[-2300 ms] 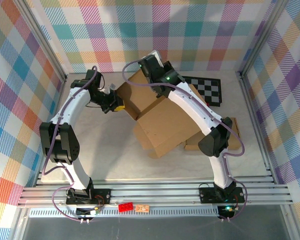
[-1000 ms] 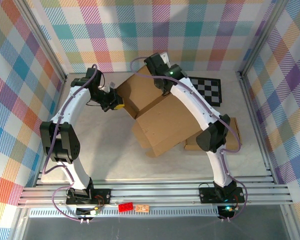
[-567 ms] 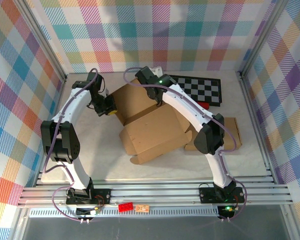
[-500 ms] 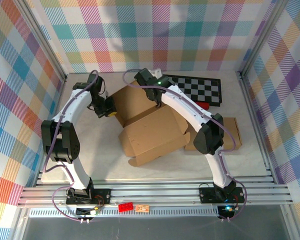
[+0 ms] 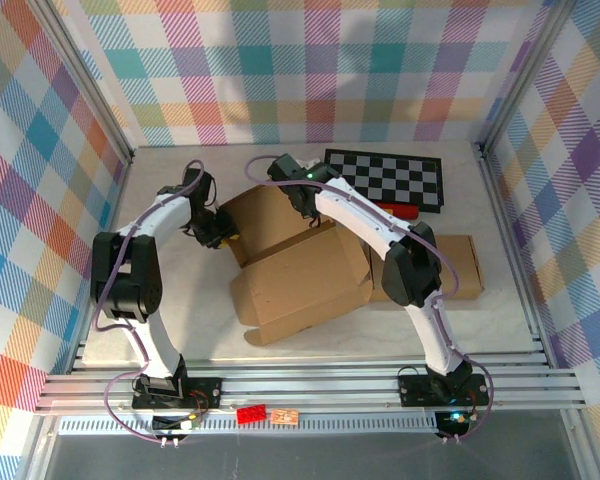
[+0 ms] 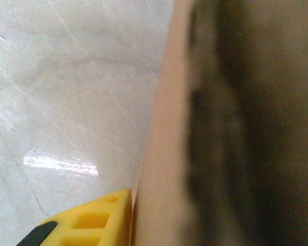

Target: Fold the paper box

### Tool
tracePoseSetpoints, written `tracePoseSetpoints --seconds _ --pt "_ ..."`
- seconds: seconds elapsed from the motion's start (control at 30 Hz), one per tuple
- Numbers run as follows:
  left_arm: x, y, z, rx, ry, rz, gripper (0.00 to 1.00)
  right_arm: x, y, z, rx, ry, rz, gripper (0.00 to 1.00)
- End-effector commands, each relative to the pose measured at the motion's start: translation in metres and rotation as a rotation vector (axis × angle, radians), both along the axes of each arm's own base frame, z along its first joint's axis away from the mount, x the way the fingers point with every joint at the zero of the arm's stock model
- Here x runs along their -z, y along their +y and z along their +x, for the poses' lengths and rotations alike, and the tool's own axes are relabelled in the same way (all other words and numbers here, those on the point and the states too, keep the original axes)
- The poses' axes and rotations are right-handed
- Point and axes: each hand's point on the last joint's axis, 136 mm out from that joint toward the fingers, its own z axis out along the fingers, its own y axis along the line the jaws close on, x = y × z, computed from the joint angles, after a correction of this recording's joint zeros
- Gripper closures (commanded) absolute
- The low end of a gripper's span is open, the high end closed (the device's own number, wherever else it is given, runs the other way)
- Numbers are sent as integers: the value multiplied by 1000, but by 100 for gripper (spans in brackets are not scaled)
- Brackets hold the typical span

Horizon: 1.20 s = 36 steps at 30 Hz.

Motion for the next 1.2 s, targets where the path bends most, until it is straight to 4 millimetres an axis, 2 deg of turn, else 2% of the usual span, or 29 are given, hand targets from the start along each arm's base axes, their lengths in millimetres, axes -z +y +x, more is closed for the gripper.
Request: tracePoseSetpoints --seconds 0.0,0.2,0.3,0.4,0.43,0.57,0.7,0.77,0.87,1.17 --pt "9 1 0 -13 8 34 74 13 5 -8 23 41 30 100" --pt "14 8 2 -30 -23 125 78 19 6 -16 40 81 61 100" --pt "19 9 2 -33 -19 175 85 20 5 -18 54 88 62 100" --pt "18 9 1 -34 -33 251 99 24 3 -20 67 96 56 100" --pt "17 10 0 -34 -42 279 100 24 3 -20 71 98 53 100" --pt "8 14 -2 -61 -70 369 100 28 2 -22 80 107 50 100" --pt "6 4 1 -42 -99 323 100 29 2 -22 77 109 51 100" --pt "6 -2 3 -17 -111 292 93 29 3 -22 73 110 55 100" --pt "8 -6 2 7 -109 271 85 29 4 -22 73 112 60 100" --pt "22 -9 -11 16 -73 243 85 27 5 -22 72 108 64 100"
